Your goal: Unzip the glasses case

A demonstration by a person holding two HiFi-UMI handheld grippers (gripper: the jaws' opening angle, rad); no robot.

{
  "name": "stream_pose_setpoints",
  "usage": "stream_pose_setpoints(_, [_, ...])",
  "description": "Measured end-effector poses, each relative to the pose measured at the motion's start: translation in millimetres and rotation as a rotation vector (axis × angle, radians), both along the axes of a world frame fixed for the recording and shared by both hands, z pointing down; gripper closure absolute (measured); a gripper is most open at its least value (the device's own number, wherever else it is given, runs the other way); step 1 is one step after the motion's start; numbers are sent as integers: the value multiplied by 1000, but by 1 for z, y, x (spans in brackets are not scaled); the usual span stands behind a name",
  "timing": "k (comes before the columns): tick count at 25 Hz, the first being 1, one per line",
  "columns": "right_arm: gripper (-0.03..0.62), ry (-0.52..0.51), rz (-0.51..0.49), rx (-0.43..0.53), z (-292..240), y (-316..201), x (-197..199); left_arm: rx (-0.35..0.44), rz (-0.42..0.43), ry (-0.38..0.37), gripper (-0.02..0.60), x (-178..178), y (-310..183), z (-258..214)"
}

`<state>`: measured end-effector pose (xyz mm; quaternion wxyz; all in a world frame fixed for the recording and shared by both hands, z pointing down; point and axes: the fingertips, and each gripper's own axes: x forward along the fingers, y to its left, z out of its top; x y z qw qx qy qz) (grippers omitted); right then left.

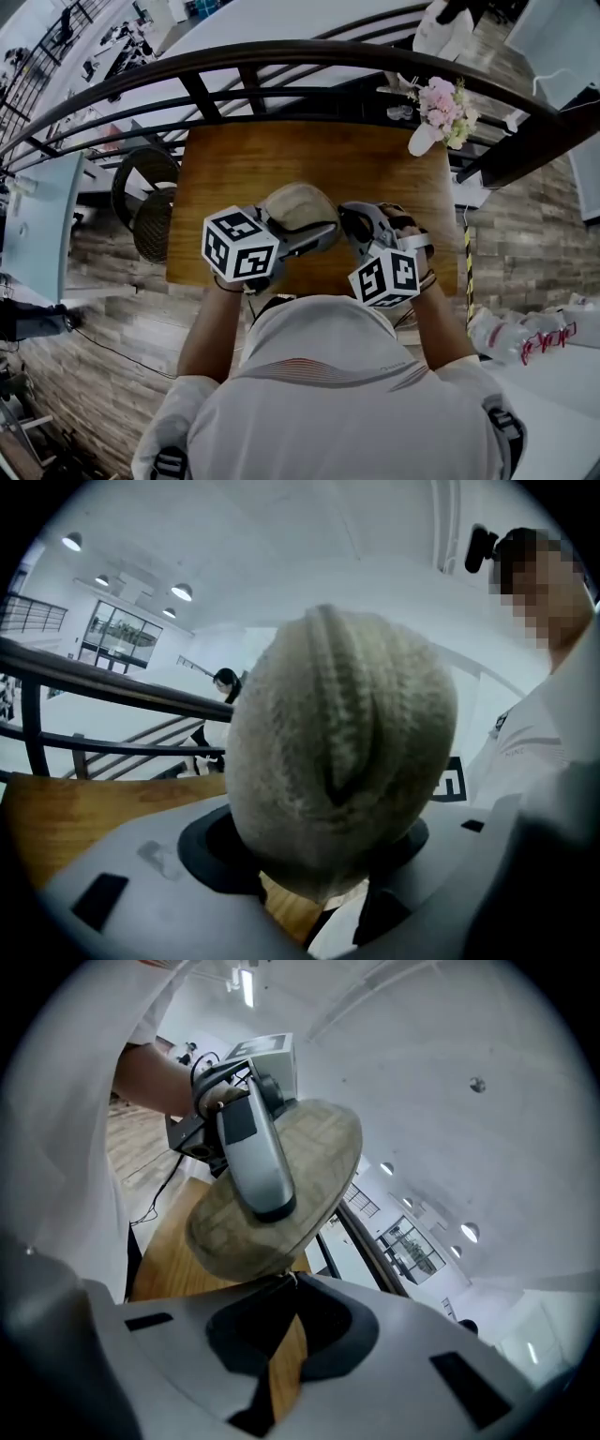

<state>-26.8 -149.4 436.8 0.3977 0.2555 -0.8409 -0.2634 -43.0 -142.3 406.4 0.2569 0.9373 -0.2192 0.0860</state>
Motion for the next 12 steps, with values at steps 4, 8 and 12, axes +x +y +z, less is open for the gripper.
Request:
stream_pose_setpoints(4, [543,27,-43,35,-4,1,-6,-7,76,-134,293,6,11,19])
stream_pose_setpoints(8, [542,33,-63,72,-10,0,-8,-2,117,-286,293,13,22,46])
stream_pose_setpoints(12, [542,63,-99,126,-16,0,-10,-9,137,-383,293,14,29,67])
